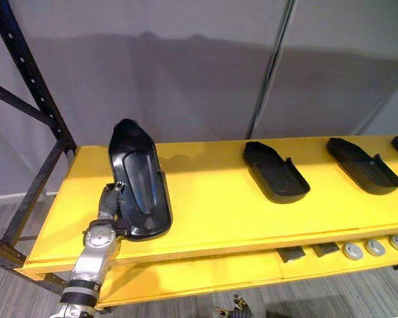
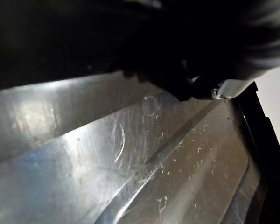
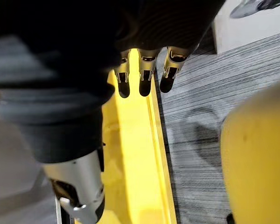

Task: Walk over and take plastic housings, then place them on the shelf

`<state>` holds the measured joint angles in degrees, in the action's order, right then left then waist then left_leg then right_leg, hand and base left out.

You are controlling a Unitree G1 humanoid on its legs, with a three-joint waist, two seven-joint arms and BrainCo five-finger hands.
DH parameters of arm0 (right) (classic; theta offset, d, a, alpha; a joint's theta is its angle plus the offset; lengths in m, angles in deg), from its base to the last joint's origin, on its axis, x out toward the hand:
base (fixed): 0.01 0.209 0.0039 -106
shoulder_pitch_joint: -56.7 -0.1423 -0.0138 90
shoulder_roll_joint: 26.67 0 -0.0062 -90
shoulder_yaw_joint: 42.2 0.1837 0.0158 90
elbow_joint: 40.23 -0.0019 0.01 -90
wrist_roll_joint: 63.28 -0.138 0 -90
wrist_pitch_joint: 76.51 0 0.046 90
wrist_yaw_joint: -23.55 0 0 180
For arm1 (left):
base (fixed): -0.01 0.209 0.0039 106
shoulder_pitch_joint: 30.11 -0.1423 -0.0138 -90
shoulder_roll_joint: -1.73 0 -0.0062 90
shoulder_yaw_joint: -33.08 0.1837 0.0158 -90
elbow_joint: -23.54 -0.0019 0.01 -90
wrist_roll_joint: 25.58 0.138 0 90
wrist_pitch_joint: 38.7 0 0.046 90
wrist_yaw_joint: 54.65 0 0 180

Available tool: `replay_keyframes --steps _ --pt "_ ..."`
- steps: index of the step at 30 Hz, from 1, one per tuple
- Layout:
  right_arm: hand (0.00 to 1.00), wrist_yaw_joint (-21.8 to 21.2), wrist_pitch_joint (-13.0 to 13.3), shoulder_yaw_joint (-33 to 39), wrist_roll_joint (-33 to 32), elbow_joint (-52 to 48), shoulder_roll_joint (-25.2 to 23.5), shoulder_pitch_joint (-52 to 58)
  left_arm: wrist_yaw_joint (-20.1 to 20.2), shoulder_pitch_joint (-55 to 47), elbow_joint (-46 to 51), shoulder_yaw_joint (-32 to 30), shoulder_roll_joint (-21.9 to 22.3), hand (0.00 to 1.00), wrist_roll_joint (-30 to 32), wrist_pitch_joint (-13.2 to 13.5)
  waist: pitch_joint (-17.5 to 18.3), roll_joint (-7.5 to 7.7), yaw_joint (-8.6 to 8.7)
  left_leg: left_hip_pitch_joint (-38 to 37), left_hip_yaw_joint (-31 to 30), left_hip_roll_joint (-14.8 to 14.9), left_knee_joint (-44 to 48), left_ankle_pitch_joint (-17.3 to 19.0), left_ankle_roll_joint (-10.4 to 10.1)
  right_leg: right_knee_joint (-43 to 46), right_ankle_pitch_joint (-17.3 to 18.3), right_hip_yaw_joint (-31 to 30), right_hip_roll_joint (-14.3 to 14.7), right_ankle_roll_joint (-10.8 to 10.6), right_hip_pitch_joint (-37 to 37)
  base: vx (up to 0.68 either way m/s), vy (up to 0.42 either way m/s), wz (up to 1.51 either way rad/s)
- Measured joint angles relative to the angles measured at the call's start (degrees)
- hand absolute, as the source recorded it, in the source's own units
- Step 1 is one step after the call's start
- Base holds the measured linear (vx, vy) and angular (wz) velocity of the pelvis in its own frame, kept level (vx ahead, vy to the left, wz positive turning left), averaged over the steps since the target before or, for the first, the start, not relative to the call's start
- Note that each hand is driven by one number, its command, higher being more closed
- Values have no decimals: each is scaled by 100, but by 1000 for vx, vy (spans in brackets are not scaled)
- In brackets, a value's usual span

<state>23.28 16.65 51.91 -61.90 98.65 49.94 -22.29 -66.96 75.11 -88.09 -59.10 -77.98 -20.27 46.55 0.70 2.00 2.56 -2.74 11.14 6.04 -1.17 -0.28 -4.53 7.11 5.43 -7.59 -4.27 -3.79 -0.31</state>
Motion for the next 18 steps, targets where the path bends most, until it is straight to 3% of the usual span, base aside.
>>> replay_keyframes --steps 4,5,18 --pt "0 -11 8 19 -2 8 5 -9 1 406 -617 -218 -117 100 61 -84 -12 12 27 -129 -175 -91 -396 -139 -9 -115 -55 -146 34 37 -49 -149 46 -15" --pt "0 -17 9 20 -2 11 6 -14 4 513 -764 -277 -140 0 62 -106 -17 12 50 -112 -175 -93 -398 -139 -9 -170 -54 -159 35 36 -44 -72 43 -3" --pt "0 -94 30 44 -5 346 -9 -261 -107 1589 -1839 -753 -624 0 292 -164 -80 73 186 -48 -198 -100 -370 -162 38 -291 -123 -404 115 62 -32 73 18 -4"
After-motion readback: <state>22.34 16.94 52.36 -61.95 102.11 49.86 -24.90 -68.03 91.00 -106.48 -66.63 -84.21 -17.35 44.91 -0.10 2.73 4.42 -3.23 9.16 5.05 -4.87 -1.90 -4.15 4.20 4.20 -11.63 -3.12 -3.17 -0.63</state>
